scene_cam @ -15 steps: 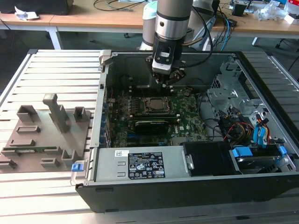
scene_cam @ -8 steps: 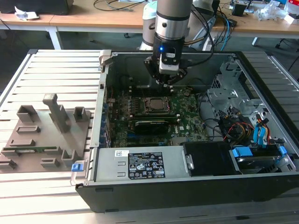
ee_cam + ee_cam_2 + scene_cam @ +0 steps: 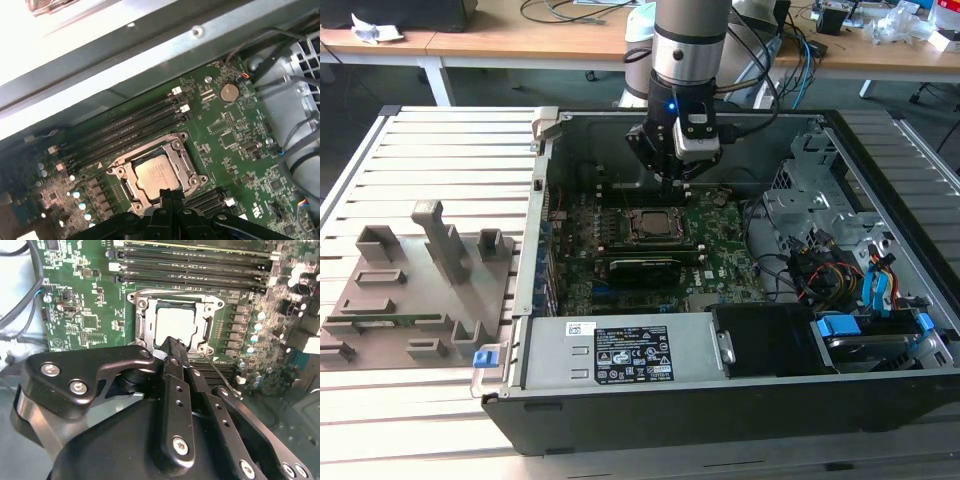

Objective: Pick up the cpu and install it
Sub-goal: 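Install the first cpu locking lever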

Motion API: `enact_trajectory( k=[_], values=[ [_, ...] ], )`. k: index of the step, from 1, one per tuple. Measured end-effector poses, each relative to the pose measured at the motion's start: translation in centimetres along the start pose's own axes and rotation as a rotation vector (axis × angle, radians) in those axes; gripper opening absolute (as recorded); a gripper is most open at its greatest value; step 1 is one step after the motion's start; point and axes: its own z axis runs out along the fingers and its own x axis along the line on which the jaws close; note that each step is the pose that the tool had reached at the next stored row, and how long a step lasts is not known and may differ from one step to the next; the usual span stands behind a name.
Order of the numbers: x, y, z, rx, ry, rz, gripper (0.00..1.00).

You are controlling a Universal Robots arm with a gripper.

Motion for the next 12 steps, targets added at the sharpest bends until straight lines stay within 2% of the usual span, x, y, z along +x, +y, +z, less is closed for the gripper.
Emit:
enact_trajectory(
  k=[9, 12],
  values=[
    [0.0, 0.0, 0.0, -0.0017, -0.0055, -0.126, 0.11],
    [0.0, 0.0, 0.0, -0.0025, -0.0083, -0.189, 0.11]
  ],
)
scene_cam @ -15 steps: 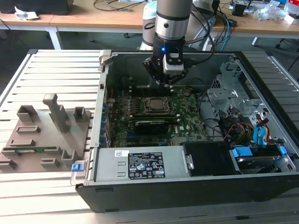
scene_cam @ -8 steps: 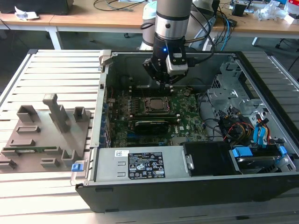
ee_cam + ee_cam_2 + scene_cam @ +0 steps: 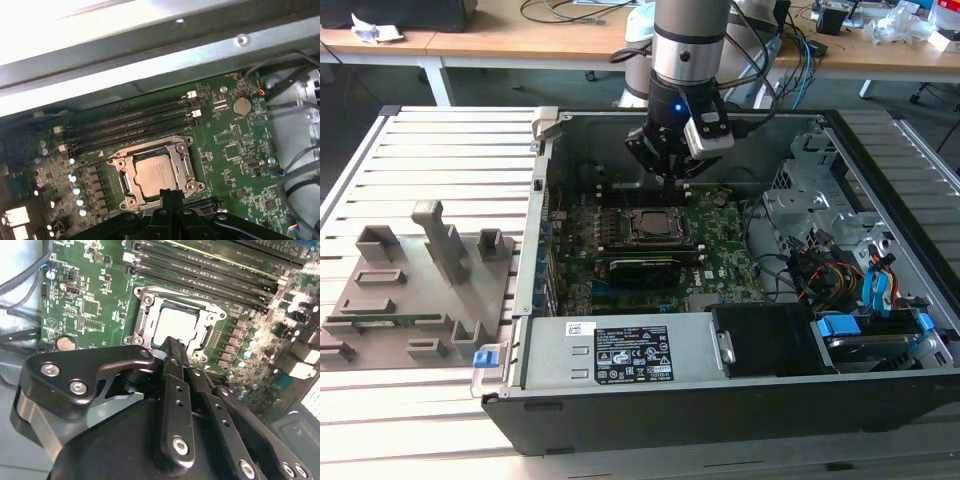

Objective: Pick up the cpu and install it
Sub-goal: 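Install the first cpu locking lever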

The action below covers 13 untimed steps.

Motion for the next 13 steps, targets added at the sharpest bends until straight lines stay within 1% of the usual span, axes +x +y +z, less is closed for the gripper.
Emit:
enact_trajectory(
  k=[1, 3, 4, 6, 7, 10, 13],
  values=[
    [0.0, 0.0, 0.0, -0.0004, -0.0013, -0.029, 0.11],
    [0.0, 0.0, 0.0, -0.001, -0.0031, -0.071, 0.11],
    [0.0, 0.0, 0.0, -0.0014, -0.0047, -0.108, 0.11],
    [0.0, 0.0, 0.0, -0.0023, -0.0074, -0.168, 0.11],
    [0.0, 0.0, 0.0, -0.0024, -0.0078, -0.179, 0.11],
    [0.0, 0.0, 0.0, -0.0032, -0.0103, -0.234, 0.11],
    [0.0, 0.0, 0.0, -0.0037, -0.0119, -0.272, 0.11]
  ],
)
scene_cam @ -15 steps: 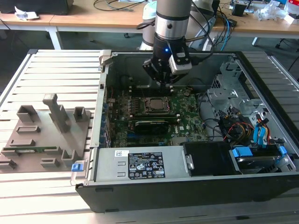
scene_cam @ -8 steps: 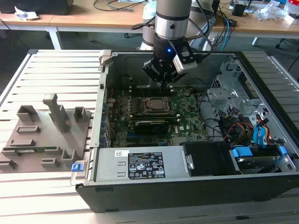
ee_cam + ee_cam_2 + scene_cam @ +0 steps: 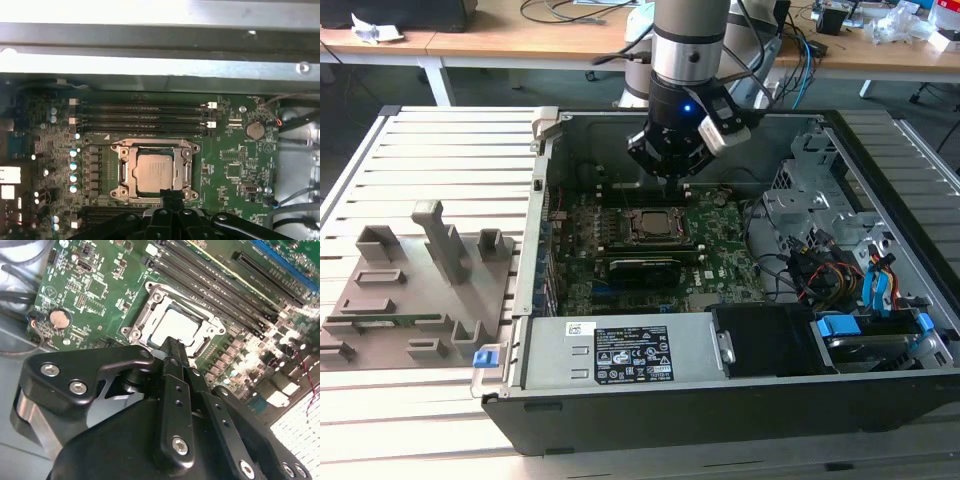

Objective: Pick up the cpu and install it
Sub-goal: 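Install the first cpu locking lever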

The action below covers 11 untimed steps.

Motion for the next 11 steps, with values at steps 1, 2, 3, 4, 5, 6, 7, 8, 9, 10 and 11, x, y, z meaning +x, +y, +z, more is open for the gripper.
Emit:
enact_trajectory(
  k=[1, 2, 3, 4, 5, 6, 7, 8, 9, 10, 11],
  values=[
    [0.0, 0.0, 0.0, -0.0002, -0.0005, -0.013, 0.11],
    [0.0, 0.0, 0.0, -0.0003, -0.0011, -0.024, 0.11],
    [0.0, 0.0, 0.0, -0.0007, -0.0024, -0.055, 0.11],
    [0.0, 0.0, 0.0, -0.0013, -0.0041, -0.095, 0.11],
    [0.0, 0.0, 0.0, -0.002, -0.0067, -0.156, 0.11],
    [0.0, 0.0, 0.0, -0.0029, -0.0094, -0.218, 0.11],
    [0.0, 0.0, 0.0, -0.0033, -0.0108, -0.248, 0.11],
    [0.0, 0.0, 0.0, -0.0037, -0.0119, -0.273, 0.11],
    [0.0, 0.0, 0.0, -0.0041, -0.0133, -0.304, 0.11],
    [0.0, 0.0, 0.0, -0.0043, -0.0141, -0.324, 0.11],
    [0.0, 0.0, 0.0, -0.0046, -0.0149, -0.34, 0.11]
  ],
)
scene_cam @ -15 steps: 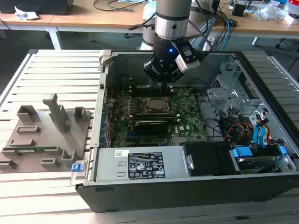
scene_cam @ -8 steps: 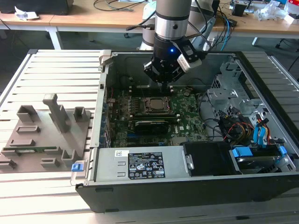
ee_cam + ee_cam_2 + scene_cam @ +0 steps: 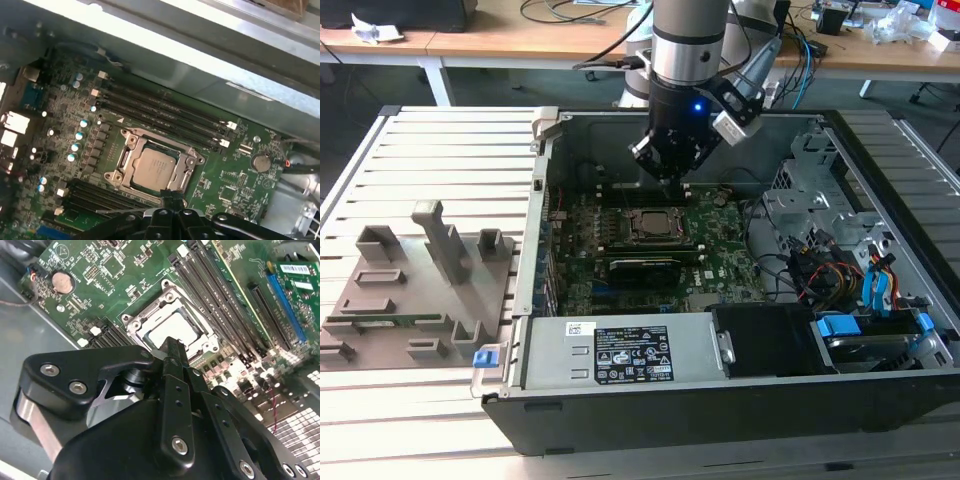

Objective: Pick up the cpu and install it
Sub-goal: 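Install the first cpu locking lever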

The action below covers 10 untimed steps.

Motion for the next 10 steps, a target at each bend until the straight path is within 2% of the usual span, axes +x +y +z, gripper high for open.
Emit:
enact_trajectory(
  k=[2, 7, 10],
  values=[
    [0.0, 0.0, 0.0, -0.0006, -0.0018, -0.044, 0.11],
    [0.0, 0.0, 0.0, -0.0016, -0.005, -0.117, 0.11],
    [0.0, 0.0, 0.0, -0.0027, -0.0086, -0.198, 0.11]
  ],
)
